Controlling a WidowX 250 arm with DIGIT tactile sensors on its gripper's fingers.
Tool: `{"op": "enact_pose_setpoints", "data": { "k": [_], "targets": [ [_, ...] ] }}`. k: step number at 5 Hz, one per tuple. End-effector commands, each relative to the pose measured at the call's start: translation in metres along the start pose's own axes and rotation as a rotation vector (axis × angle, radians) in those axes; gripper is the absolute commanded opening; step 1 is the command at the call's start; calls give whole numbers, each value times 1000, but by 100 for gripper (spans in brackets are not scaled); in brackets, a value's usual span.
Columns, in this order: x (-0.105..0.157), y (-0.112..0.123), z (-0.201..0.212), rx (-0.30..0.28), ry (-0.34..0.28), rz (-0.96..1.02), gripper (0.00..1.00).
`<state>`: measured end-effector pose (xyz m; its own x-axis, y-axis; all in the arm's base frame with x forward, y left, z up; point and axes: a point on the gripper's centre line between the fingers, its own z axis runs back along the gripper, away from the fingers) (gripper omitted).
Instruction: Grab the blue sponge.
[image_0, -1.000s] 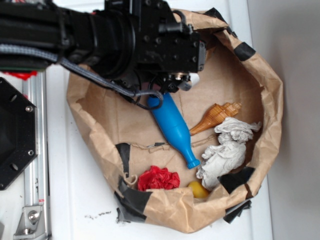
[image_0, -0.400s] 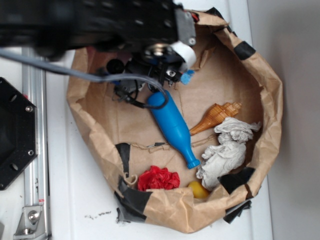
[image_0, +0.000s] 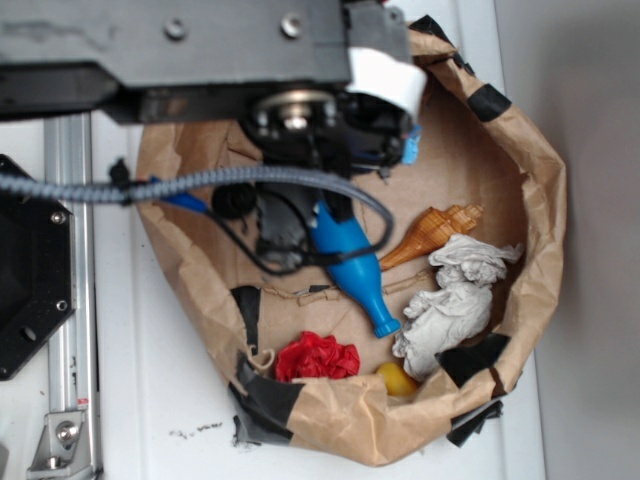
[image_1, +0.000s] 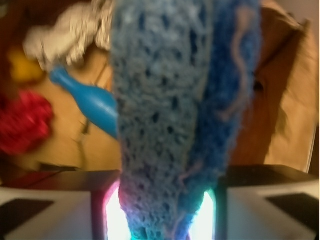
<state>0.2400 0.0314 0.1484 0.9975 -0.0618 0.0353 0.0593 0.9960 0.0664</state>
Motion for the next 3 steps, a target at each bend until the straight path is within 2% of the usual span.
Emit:
{"op": "enact_pose_setpoints", "data": {
  "k": [1, 2, 3],
  "targets": [
    [7, -10, -3, -4, 31, 155, 0],
    [4, -10, -17, -84, 28, 198, 0],
    [3, -13, -18, -76, 11, 207, 0]
  ]
}}
